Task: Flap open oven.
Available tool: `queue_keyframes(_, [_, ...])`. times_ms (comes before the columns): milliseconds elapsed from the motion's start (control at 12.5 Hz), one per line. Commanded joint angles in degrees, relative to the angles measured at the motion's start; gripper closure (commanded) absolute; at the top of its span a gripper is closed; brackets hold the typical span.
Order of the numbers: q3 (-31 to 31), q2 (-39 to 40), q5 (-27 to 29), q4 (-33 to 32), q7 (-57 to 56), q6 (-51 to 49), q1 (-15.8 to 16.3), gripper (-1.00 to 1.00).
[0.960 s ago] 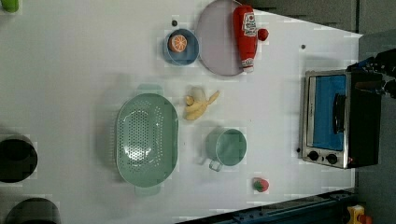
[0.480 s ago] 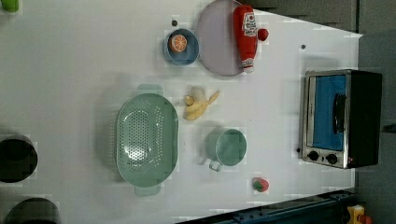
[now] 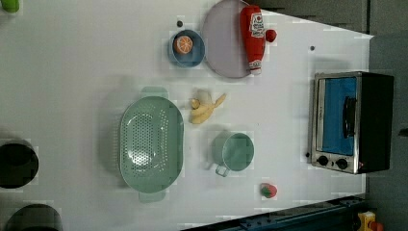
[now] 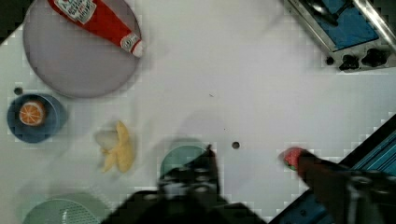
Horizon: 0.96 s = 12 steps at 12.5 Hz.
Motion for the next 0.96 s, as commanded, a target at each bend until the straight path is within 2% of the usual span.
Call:
queue_keyframes(80, [-0.52,0.3,0.07,-2.18,2.44,-0.34,-0.2,0.56])
queue_keyframes(160, [-0.91,0.44,0.05,-2.96,2.3,-0.32,-0.24,0.65])
queue_keyframes(480, [-3.69,2.03,-0.18,-7.02,-7.08,2.37,-0.64,0.65])
queue_keyframes(960, [-10.21,4.77,-5.2,-15.33,-32.02,18.99,-1.88,0.65])
